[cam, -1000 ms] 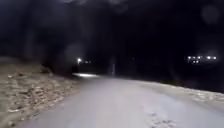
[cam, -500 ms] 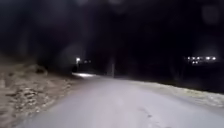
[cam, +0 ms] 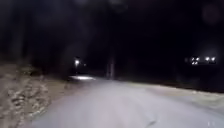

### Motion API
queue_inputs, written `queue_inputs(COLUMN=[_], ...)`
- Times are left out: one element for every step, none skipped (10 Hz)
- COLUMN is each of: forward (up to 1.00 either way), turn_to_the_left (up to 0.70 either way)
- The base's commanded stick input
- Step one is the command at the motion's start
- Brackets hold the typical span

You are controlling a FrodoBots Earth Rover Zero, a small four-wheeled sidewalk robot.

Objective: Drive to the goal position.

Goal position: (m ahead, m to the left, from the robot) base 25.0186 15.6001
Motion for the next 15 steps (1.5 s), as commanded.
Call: queue_inputs(forward=[0.7,0.7,0.7,0.7,0.7,0.7,0.7,0.7,0.7,0.7,0.7,0.7,0.7,0.7,0.7], turn_to_the_left=[0.29,0.34,0.35,0.35,0.33,0.29,0.09,0.0,0.0,0.0,0.0,0.0,0.0,0.0,-0.06])
